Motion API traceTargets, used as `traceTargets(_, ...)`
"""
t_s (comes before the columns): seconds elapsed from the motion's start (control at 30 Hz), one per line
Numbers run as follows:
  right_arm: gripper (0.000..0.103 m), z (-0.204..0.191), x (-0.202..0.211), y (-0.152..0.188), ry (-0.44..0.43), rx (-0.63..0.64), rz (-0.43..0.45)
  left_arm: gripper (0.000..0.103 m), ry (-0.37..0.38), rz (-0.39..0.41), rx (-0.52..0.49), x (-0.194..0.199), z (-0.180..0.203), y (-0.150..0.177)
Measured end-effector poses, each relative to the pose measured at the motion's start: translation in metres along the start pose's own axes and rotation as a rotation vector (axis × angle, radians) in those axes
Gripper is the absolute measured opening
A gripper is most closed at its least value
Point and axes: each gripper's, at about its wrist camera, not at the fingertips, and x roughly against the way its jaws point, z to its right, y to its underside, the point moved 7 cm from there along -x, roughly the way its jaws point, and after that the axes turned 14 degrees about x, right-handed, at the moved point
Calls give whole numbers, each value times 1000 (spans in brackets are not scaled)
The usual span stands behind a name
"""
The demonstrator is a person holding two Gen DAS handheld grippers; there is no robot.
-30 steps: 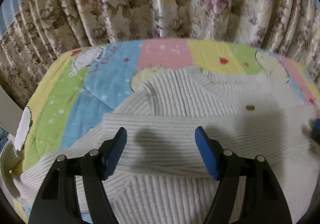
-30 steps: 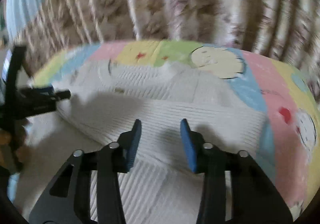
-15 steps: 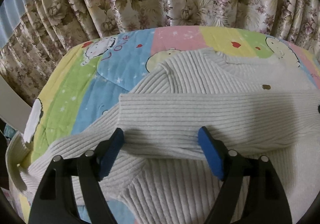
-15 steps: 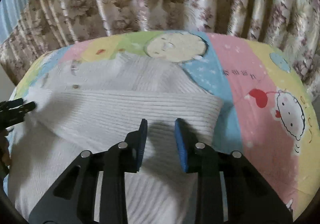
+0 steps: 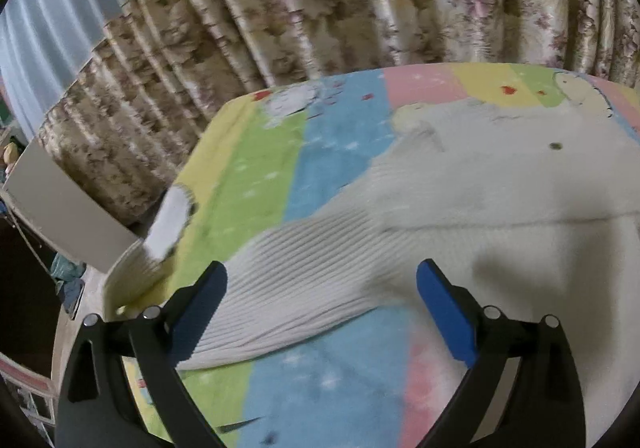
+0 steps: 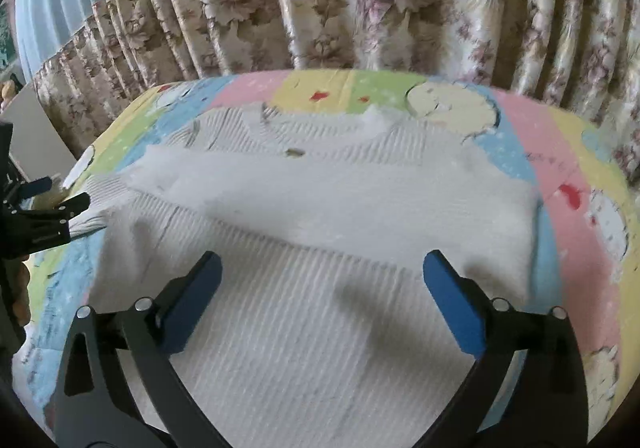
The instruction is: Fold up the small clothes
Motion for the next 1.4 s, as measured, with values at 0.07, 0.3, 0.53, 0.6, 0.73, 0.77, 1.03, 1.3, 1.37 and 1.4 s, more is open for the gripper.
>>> traceTargets(0.07,100,-8,-1,1,3,8,-19,96,-28,-23,20,-4,-23,4)
traceTargets(0.3,100,-16,-2,-4,37,17,-62,96,-64,-47,109,-13,-110,2)
traceTargets(0.53,99,-21,5,-15,186,124,-40,96,-72,-50,149,-28,-160,-1)
traceTargets(0.6,99,-23,7,-15,179,115,-24,96,-56,-48,166,-33,-169,-3)
traceTargets(0.73,99,-26,3,-12,164,94,-28,96,25,-81,228,-49,-186,-5)
traceTargets(0.77,99,-27,1,-10,155,87,-29,96,37,-86,234,-52,-188,-5)
traceTargets(1.03,99,-37,-9,-14,154,122,-38,66,72,-130,234,-62,-194,0)
traceTargets(1.3,99,-32,-15,-8,111,83,-40,67,45,-84,282,-46,-220,-8)
traceTargets(1.37,99,-31,-14,-6,104,76,-41,67,49,-85,301,-45,-225,-10)
traceTargets(1.4,99,-31,-14,-5,103,74,-40,67,54,-77,315,-42,-228,-12)
